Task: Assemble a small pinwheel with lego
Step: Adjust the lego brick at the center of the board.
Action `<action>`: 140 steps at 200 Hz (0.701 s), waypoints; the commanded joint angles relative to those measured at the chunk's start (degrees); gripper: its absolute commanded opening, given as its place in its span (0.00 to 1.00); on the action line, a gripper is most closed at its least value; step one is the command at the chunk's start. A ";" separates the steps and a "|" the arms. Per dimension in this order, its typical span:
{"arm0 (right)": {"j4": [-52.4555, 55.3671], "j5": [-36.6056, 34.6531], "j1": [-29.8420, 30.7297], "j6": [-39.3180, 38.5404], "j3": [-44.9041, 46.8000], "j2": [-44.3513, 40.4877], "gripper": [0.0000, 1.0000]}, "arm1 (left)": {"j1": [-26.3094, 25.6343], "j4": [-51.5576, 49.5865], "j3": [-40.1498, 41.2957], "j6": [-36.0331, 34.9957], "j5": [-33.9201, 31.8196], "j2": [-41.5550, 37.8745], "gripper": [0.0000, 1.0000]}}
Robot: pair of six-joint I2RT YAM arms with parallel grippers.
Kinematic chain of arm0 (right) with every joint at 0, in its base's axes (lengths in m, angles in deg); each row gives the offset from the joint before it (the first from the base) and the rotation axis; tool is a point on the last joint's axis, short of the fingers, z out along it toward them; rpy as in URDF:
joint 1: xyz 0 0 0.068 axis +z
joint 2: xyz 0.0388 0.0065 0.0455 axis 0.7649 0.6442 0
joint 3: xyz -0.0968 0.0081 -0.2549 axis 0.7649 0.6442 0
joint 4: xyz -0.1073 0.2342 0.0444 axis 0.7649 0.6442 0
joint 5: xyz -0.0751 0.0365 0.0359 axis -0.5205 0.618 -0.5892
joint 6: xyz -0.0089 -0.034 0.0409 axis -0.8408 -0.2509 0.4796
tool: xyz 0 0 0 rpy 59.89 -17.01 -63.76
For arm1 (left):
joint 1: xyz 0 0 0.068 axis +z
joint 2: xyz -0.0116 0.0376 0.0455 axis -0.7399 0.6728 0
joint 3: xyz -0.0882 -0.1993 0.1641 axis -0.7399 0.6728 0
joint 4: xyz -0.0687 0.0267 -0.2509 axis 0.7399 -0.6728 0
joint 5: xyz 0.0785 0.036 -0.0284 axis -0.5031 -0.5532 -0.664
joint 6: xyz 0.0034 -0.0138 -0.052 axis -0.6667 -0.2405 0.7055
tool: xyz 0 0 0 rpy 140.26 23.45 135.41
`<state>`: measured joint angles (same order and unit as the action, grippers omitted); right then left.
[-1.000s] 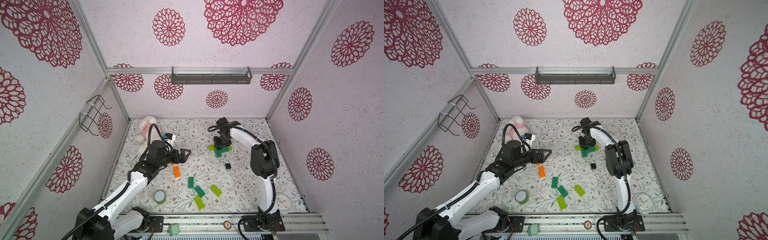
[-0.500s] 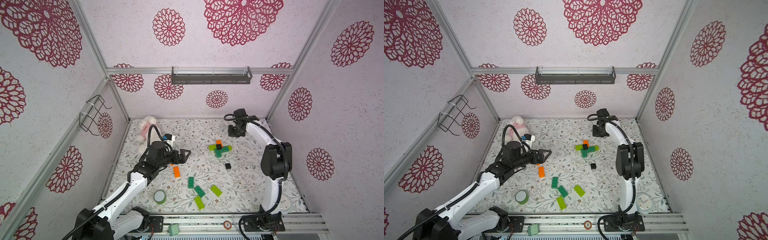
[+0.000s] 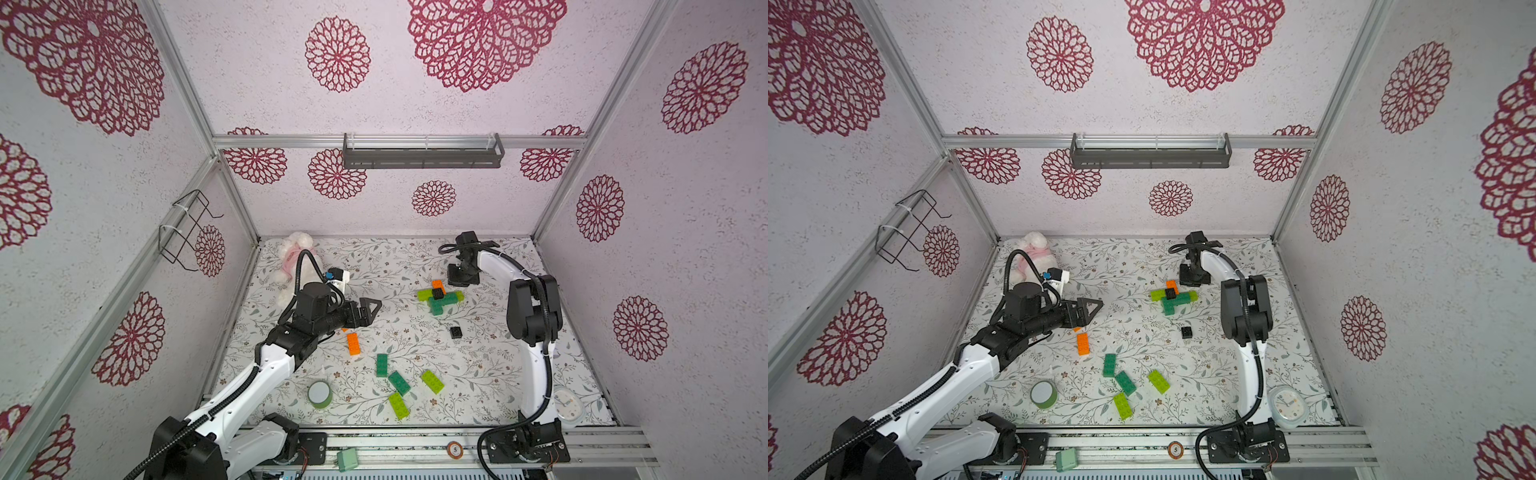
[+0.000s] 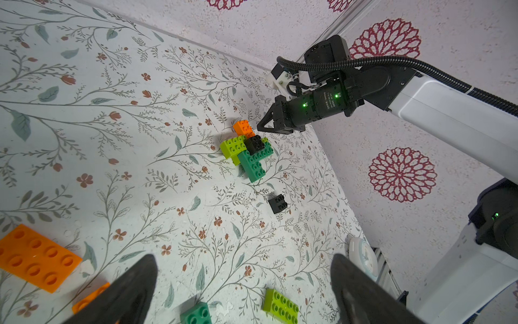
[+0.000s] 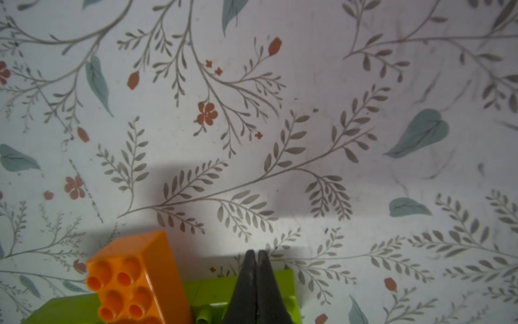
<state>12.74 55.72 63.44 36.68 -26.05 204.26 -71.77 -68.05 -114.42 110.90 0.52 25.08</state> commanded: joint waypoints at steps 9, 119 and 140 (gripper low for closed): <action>-1.31 1.30 -0.06 -0.62 3.31 -2.34 0.06 | 0.41 1.49 0.44 0.36 -0.79 0.23 0.98; -14.29 4.28 3.33 7.04 35.31 -24.12 0.09 | 0.41 1.50 -0.39 1.65 -1.64 0.40 0.99; -19.25 4.31 5.47 11.30 40.75 -27.90 0.11 | 0.41 1.43 -0.61 2.43 -2.05 0.45 0.99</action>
<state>-0.05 59.74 66.43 41.81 10.78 181.73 -71.77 -67.79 -114.42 112.10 -0.66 25.28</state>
